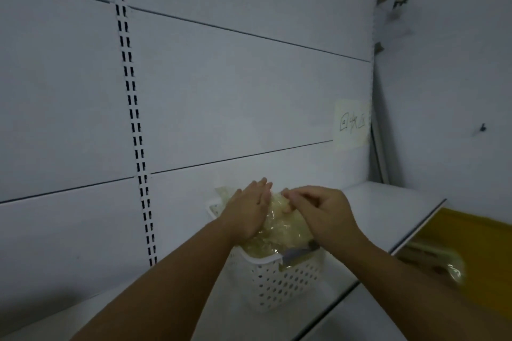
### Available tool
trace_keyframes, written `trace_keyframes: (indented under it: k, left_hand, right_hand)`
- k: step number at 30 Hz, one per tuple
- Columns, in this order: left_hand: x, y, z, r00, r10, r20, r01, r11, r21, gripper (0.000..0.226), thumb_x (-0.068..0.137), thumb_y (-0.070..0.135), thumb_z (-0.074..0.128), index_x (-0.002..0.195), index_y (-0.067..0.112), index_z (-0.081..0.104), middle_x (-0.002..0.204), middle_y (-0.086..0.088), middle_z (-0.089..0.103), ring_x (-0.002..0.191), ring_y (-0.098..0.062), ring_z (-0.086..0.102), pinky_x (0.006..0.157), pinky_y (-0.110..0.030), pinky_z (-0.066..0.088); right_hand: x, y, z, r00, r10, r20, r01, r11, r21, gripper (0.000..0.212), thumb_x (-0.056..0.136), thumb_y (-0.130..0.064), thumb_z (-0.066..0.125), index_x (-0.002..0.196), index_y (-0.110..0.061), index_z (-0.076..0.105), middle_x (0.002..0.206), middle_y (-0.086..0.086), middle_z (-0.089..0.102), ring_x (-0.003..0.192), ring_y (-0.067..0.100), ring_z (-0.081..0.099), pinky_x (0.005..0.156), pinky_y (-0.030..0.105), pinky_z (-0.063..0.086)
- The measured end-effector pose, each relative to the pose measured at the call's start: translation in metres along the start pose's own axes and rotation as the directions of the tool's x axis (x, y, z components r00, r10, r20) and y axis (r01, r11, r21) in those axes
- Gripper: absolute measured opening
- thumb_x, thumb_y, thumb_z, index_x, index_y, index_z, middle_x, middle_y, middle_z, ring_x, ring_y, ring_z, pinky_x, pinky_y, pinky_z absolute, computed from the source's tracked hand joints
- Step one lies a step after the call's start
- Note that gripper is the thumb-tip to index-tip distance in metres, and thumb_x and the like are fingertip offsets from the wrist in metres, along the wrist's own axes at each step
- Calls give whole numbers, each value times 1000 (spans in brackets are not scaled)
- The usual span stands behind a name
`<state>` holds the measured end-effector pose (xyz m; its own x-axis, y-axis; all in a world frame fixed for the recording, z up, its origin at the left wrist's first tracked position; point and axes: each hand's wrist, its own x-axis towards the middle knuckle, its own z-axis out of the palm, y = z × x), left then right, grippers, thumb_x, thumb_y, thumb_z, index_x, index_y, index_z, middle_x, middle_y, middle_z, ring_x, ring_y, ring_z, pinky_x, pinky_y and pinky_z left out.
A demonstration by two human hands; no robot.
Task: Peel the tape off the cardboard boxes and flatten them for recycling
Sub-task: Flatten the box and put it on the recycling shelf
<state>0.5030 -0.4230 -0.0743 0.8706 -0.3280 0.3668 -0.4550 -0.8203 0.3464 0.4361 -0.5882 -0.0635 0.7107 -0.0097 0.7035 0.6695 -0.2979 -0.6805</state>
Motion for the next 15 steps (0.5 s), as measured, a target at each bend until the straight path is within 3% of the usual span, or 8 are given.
trace_keyframes:
  k: [2, 4, 5, 7, 9, 12, 15]
  left_hand:
    - [1, -3, 4, 999, -44, 24, 42, 997, 61, 52, 99, 40, 6, 147, 23, 18, 157, 2, 15, 144, -15, 9, 115, -34, 3]
    - [4, -2, 8, 998, -54, 40, 45, 982, 184, 52, 99, 39, 7, 147, 21, 19, 157, 0, 15, 144, -17, 8, 116, -36, 3]
    - [5, 1, 11, 998, -40, 48, 26, 965, 261, 52, 99, 39, 8, 146, 21, 20, 157, 0, 15, 145, -20, 7, 116, -38, 3]
    - [4, 6, 16, 999, -18, 42, 1, 929, 371, 53, 98, 40, 9, 145, 21, 22, 157, -1, 16, 144, -25, 7, 115, -42, 4]
    - [1, 10, 16, 1000, -16, 11, 10, 924, 381, 52, 98, 41, 11, 145, 22, 23, 156, 0, 18, 143, -26, 12, 115, -43, 8]
    - [-2, 8, 9, 1000, -18, 0, 18, 978, 208, 51, 99, 43, 16, 146, 25, 19, 157, 4, 14, 143, -21, 9, 114, -42, 7]
    - [-13, 12, -3, 996, -68, -50, 52, 960, -276, 57, 93, 45, 43, 145, 34, 21, 157, 5, 13, 144, -19, 8, 117, -42, 14]
  right_hand:
    - [2, -6, -6, 983, -4, -185, 35, 986, 166, 22, 88, -11, 57, 76, -26, 69, 58, 0, 69, 62, 10, 68, 66, 21, 57]
    - [12, -8, -12, 974, -100, -203, 114, 991, 62, 17, 90, -16, 55, 86, -25, 69, 65, -4, 72, 67, 9, 69, 68, 24, 58]
    - [17, -5, -11, 986, -128, -106, 115, 987, -115, 17, 91, -20, 54, 97, -24, 69, 82, -8, 74, 80, 8, 69, 79, 27, 57]
    - [20, 10, -2, 974, -18, 227, 135, 848, -513, 30, 95, -26, 47, 122, -19, 59, 120, -7, 64, 111, 12, 59, 100, 28, 43]
    - [16, 28, 9, 873, 165, 460, 169, 782, -600, 31, 98, -28, 40, 123, -18, 56, 123, 0, 62, 111, 19, 58, 95, 28, 42]
    - [14, 35, 9, 842, 202, 501, 108, 846, -523, 31, 99, -29, 36, 119, -20, 56, 114, 3, 65, 95, 15, 59, 86, 28, 46]
    - [14, 32, 8, 837, 179, 516, 96, 882, -462, 34, 100, -35, 31, 124, -22, 52, 117, 1, 63, 98, 15, 59, 89, 32, 47]
